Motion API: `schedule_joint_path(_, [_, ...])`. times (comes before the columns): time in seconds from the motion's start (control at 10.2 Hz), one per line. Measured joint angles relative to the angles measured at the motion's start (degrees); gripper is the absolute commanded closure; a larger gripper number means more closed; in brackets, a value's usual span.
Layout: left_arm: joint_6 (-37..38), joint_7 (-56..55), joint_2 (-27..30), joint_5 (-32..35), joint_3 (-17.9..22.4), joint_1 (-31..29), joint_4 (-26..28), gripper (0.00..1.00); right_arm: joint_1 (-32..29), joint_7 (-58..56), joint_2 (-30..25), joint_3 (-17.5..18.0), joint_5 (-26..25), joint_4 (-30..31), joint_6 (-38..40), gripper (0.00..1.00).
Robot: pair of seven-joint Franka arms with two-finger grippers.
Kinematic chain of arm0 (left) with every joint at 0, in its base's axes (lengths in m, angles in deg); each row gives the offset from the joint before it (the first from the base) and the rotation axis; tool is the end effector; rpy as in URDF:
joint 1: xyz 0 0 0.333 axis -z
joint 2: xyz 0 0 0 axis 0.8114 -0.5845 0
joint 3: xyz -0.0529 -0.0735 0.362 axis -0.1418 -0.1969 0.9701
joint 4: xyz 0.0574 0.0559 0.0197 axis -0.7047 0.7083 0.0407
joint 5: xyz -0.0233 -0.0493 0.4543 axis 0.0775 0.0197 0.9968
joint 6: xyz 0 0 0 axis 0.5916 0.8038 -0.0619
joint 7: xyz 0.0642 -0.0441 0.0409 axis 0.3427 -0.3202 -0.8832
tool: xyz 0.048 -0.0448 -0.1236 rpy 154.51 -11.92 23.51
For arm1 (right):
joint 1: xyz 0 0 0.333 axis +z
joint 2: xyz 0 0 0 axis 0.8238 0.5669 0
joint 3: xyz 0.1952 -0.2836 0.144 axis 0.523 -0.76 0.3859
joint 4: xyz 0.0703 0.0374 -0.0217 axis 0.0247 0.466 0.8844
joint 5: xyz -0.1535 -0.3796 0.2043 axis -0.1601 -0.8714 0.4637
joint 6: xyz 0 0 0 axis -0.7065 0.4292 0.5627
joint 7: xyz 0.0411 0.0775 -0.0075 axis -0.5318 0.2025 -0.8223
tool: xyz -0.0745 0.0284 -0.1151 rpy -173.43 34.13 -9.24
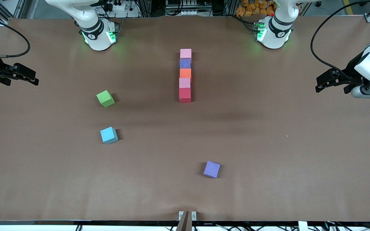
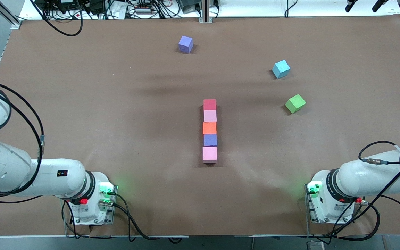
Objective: Arrange blocks into number 1
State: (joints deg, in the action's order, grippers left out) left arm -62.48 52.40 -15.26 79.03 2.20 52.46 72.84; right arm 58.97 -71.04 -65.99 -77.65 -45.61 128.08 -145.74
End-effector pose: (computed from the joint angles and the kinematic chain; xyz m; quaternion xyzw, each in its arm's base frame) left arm 0.6304 -0.0676 0.6344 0.9996 -0.0149 0.0095 0.0227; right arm 0.6153 -0.0027 0.6508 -0.9990 0.0117 0.0408 0.0124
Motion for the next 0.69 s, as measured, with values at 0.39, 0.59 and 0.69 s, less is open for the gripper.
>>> schedule_joint_path(0.39, [0.00,0.00,0.00,0.00,-0.07,0.00,0.00,0.00,-1.71,-0.28,0.00,0.74,0.07,0.13,-0.62,0.00])
schedule_joint_path(0.59, [0.00,0.00,0.00,0.11,-0.20,0.03,0.00,0.00,-2.35,-0.29,-0.01,1.67,0.06,0.14,-1.01,0.00])
schedule_joint_path(0.69, [0.00,0.00,0.00,0.12,-0.21,0.03,0.00,0.00,-2.59,-0.29,-0.01,2.08,0.06,0.14,-1.09,0.00])
